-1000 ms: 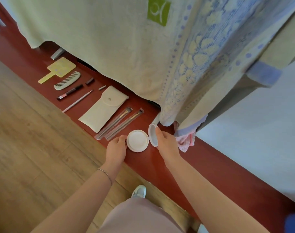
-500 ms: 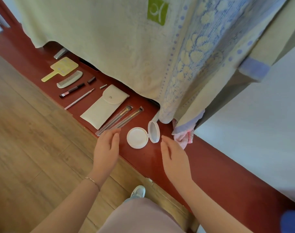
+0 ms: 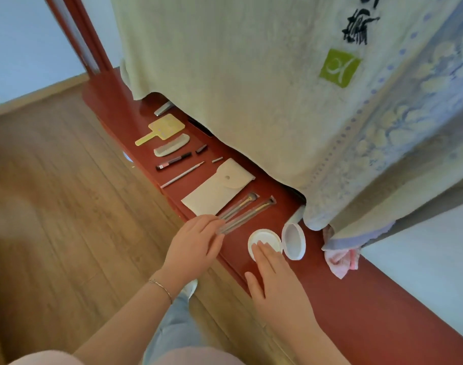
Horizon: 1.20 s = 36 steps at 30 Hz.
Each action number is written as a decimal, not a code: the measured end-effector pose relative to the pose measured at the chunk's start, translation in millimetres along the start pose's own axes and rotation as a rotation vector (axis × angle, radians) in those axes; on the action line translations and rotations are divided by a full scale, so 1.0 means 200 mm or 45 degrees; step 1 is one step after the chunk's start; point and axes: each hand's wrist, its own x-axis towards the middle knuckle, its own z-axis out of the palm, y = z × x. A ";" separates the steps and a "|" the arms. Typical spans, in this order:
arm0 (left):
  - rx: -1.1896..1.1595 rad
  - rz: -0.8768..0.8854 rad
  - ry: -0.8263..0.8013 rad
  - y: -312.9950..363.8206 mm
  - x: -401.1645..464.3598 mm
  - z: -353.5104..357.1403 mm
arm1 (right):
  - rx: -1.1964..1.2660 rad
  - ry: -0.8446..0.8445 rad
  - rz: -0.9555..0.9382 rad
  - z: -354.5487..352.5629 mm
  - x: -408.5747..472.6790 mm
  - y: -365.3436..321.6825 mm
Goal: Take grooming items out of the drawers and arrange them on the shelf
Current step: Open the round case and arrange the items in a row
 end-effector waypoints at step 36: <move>0.192 1.039 -0.548 -0.71 0.60 0.09 | -0.589 0.069 0.565 0.44 0.51 -0.22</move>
